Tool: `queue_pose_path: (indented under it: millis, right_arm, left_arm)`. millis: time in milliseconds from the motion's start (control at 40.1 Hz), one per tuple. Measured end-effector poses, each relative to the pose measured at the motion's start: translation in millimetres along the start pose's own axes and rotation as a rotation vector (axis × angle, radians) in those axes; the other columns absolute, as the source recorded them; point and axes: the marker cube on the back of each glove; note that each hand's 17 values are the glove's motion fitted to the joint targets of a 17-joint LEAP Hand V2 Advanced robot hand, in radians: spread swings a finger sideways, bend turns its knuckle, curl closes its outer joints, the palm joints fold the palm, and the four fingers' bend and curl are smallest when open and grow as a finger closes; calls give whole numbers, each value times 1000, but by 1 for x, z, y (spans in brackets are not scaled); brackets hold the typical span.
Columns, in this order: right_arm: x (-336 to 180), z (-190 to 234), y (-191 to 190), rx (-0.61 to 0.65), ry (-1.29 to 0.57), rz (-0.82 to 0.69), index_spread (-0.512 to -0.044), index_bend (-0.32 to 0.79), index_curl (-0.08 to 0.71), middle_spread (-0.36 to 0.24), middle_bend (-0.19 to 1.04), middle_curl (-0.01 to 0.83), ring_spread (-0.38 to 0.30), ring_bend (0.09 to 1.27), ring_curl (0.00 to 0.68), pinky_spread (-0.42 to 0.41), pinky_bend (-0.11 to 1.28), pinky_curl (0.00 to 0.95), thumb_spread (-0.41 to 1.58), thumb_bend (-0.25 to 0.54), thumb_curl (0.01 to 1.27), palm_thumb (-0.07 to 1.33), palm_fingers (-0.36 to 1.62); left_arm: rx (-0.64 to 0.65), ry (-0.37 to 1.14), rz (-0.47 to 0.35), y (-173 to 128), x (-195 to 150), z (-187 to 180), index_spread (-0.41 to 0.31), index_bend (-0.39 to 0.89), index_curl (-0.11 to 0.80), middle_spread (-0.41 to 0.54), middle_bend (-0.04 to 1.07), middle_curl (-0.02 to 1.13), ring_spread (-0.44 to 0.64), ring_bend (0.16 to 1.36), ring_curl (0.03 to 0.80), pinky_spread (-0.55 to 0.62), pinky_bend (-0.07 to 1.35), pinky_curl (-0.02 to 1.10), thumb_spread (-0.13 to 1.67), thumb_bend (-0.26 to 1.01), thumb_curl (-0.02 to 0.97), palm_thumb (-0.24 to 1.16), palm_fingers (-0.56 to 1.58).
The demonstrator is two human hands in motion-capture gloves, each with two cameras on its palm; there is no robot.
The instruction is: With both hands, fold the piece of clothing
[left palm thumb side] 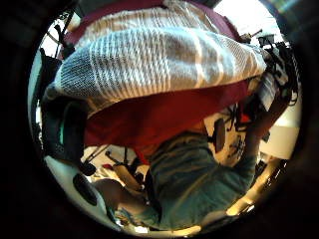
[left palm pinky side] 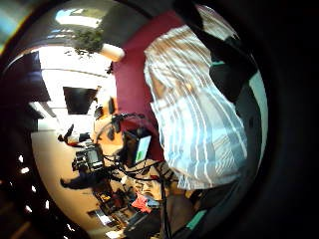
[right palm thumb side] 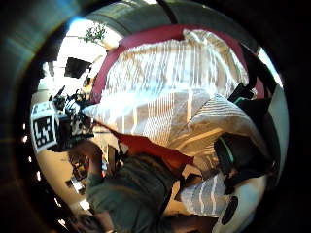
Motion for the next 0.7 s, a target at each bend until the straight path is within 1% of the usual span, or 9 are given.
queue_pose_path:
  millis: [100,175,224,324,424,474,549,623,698]
  right_arm:
    - [2,-16,-67,37,15,103,-293,135,336,-244,348,454,-262,784,450,-345,538,380,1041,-4,381,1033,1334]
    - [4,-23,-107,74,19,159,-295,137,336,-246,349,457,-255,785,453,-350,553,382,1052,-2,383,1054,1323]
    - [3,-31,-119,101,18,189,-294,135,336,-247,346,457,-252,784,454,-357,573,388,1040,-13,386,1049,1326]
    - [-1,-34,-143,111,12,222,-295,153,343,-248,350,461,-248,792,460,-360,584,393,1004,-30,381,1022,1342]
    - [-1,-10,-186,162,6,225,-296,165,353,-249,375,469,-242,796,465,-358,582,395,974,-38,374,984,1363]
    - [-2,-1,-198,179,-1,233,-296,170,360,-248,394,476,-238,801,467,-358,576,394,954,-41,371,967,1372]
    - [0,12,-205,161,-16,253,-299,174,368,-248,411,482,-236,803,471,-358,573,394,938,-36,369,953,1374]
    - [11,15,-199,137,-34,299,-300,171,375,-247,426,487,-233,806,475,-355,576,396,924,-36,365,935,1374]
    - [27,2,-188,243,-88,349,-301,143,370,-247,435,491,-233,800,474,-349,601,403,915,-44,358,894,1335]
  left_arm:
    - [59,12,-109,-56,-10,-2,-300,289,518,-346,594,568,-339,556,411,-5,107,218,1355,16,287,687,1098]
    - [107,58,-171,-101,-14,18,-294,278,524,-344,597,572,-340,560,414,1,113,211,1373,17,283,694,1092]
    - [133,87,-205,-124,-16,33,-294,265,526,-344,589,572,-342,580,422,4,116,207,1382,14,279,694,1091]
    - [107,95,-265,-138,-19,44,-292,253,534,-337,583,574,-342,593,428,9,114,196,1397,13,275,701,1089]
    - [211,70,-245,-162,-17,51,-290,239,540,-337,581,577,-336,606,437,12,115,186,1410,14,271,711,1090]
    - [217,65,-244,-167,-16,58,-290,233,543,-336,578,578,-332,620,442,13,115,181,1415,13,269,714,1093]
    - [224,40,-274,-174,-22,67,-290,228,548,-336,576,580,-331,624,446,14,119,178,1420,11,266,717,1093]
    - [366,3,-291,-191,-34,65,-292,232,555,-335,571,581,-330,630,450,15,116,171,1424,7,264,717,1098]
    - [466,-34,-324,-194,-48,62,-291,230,559,-335,570,582,-326,632,452,15,118,166,1422,4,264,719,1097]
